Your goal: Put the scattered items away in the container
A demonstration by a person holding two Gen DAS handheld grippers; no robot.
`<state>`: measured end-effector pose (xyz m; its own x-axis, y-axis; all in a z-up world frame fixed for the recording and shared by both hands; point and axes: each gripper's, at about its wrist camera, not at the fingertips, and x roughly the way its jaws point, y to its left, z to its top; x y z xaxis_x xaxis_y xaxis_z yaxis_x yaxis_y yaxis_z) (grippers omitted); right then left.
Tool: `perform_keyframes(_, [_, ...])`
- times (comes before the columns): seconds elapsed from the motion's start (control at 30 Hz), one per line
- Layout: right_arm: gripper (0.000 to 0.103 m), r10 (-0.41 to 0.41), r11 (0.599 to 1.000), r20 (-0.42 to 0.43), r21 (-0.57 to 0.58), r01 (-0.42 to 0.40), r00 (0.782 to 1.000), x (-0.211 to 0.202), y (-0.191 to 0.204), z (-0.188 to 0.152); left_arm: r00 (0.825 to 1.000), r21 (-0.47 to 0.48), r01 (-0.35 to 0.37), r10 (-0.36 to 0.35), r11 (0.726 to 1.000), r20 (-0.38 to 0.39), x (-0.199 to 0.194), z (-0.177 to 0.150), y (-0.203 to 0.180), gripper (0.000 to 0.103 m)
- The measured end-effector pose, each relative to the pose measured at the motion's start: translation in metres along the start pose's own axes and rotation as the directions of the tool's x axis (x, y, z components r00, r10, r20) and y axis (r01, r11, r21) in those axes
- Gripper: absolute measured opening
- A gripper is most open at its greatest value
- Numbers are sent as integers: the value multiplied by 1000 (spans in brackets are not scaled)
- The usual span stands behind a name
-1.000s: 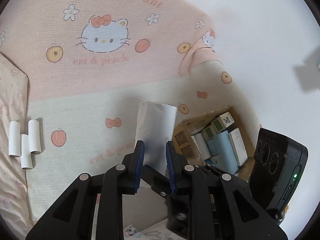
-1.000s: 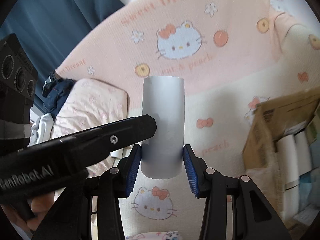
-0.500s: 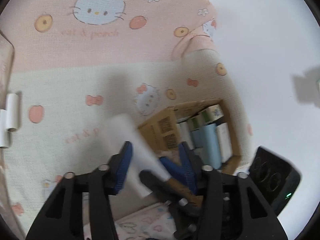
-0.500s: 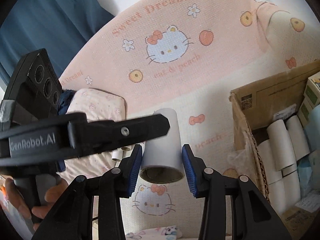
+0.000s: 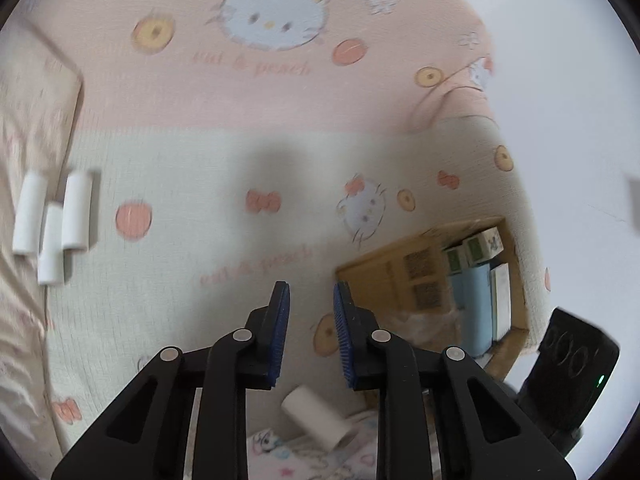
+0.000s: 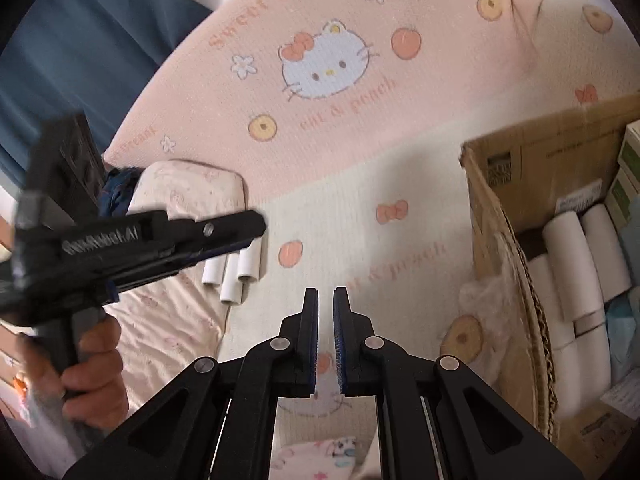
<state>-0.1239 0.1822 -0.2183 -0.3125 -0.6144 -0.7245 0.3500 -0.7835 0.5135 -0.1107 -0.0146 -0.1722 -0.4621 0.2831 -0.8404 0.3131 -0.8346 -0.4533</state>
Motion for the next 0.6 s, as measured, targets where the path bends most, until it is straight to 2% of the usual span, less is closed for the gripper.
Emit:
perform_keyframes(0.27, [6, -83, 994, -109, -80, 75, 991, 4, 1, -19, 999, -13, -17, 16, 1000, -45, 30, -33, 23, 25])
perform_keyframes(0.43, [6, -152, 984, -102, -114, 141, 983, -5, 9, -30, 999, 27, 18, -17, 999, -46, 46, -46, 18, 25])
perform_keyframes(0.53, [6, -225, 965, -98, -163, 207, 969, -7, 20, -39, 996, 44, 43, -39, 998, -82, 62, -54, 15, 25])
perform_keyframes(0.6, [6, -266, 952, -105, -182, 245, 958, -5, 20, -47, 993, 57, 31, -25, 998, -113, 71, -59, 14, 25])
